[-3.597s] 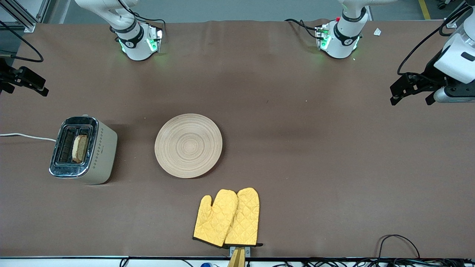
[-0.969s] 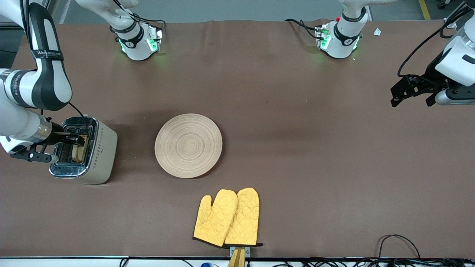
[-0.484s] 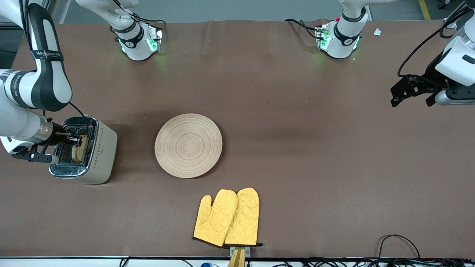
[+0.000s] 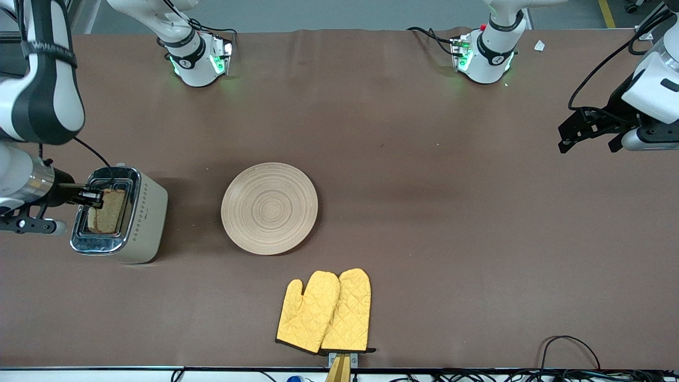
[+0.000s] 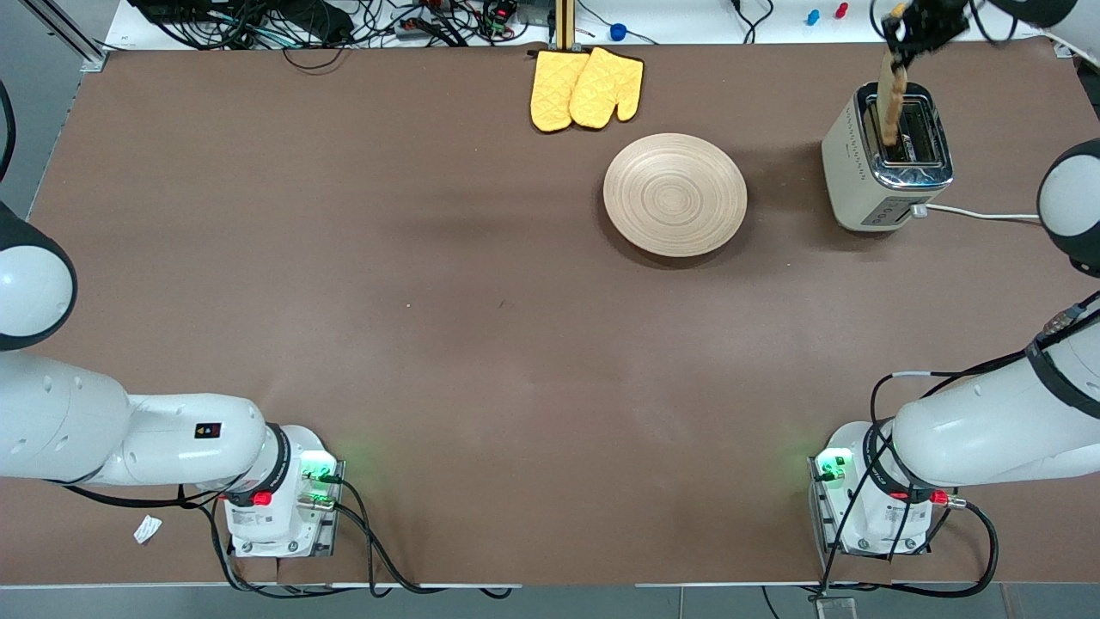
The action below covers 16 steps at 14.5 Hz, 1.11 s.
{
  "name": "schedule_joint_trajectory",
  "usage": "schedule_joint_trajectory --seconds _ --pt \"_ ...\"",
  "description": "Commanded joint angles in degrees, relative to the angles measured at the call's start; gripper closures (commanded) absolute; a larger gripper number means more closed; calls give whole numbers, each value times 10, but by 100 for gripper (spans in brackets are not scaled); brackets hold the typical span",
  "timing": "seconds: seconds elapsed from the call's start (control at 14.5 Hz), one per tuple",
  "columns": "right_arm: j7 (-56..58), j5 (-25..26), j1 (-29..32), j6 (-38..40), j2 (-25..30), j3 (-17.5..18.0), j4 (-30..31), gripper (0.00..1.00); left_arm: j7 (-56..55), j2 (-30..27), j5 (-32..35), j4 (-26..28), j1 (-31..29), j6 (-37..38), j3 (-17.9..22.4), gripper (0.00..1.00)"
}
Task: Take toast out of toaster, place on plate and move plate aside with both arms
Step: 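Carry the toast with the right gripper over the wooden plate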
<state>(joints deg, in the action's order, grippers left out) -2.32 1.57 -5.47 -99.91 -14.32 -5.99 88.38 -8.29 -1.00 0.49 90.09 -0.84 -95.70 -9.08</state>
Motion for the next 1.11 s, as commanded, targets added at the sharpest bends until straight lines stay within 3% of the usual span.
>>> schedule_joint_trajectory --seconds 0.0,0.28,0.48,0.69,0.83,1.04 --pt "-32 4 -51 6 -17 1 -26 98 -2 3 -2 -8 -5 6 -3 0" --pt "-81 -45 -127 -57 -18 4 8 100 -1 3 -2 -8 -5 6 -3 0" --pt "-190 -162 -165 -163 -17 4 96 100 0 3 -2 -8 -5 5 -3 0" --pt "-225 -181 -195 -232 -17 5 155 100 0 3 -2 -8 -5 6 -3 0" --pt "-232 -229 -223 -279 -17 5 194 100 1 3 -2 -8 -5 6 -3 0" --pt "-232 -238 -241 -347 -22 5 243 100 2 3 -2 -8 -6 6 -3 0"
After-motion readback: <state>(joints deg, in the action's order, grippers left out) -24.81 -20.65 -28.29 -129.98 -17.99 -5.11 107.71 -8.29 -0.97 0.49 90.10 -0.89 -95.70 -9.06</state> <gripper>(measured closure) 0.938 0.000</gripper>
